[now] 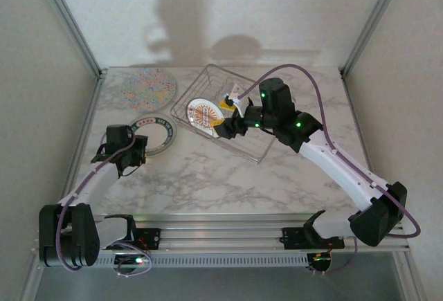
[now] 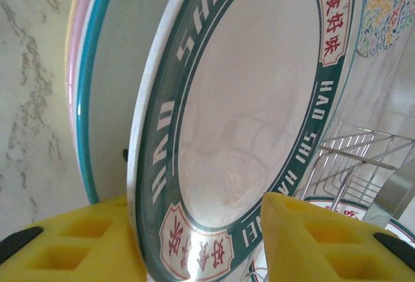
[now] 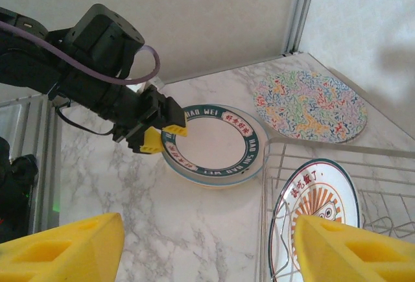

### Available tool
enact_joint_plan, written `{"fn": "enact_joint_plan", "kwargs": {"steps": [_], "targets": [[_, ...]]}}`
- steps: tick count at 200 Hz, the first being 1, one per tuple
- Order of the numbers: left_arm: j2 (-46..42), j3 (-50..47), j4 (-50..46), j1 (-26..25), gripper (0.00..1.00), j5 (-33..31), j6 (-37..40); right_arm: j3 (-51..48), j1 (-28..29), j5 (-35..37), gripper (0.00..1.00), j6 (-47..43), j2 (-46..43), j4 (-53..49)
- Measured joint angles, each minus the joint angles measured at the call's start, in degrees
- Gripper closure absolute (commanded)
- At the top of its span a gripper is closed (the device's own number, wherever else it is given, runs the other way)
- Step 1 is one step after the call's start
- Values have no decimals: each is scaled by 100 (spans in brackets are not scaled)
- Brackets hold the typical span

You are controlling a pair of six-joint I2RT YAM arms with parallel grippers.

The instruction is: Unload the plates from the dish rack

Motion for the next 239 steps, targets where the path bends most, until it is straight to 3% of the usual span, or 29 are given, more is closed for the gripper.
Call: {"fn": "enact_joint_plan", "kwargs": {"steps": [100,137,239], "targets": [[-184,24,-310,-2,50,0,-70,0,0,22,29,-20,0,0],[-280,26,-345,-81,36,-7,-162,0,9,190,30,-11,28,2],[-678,264,-737,-398,36,-114,-350,31,-328,887,31,358,911,4]]}}
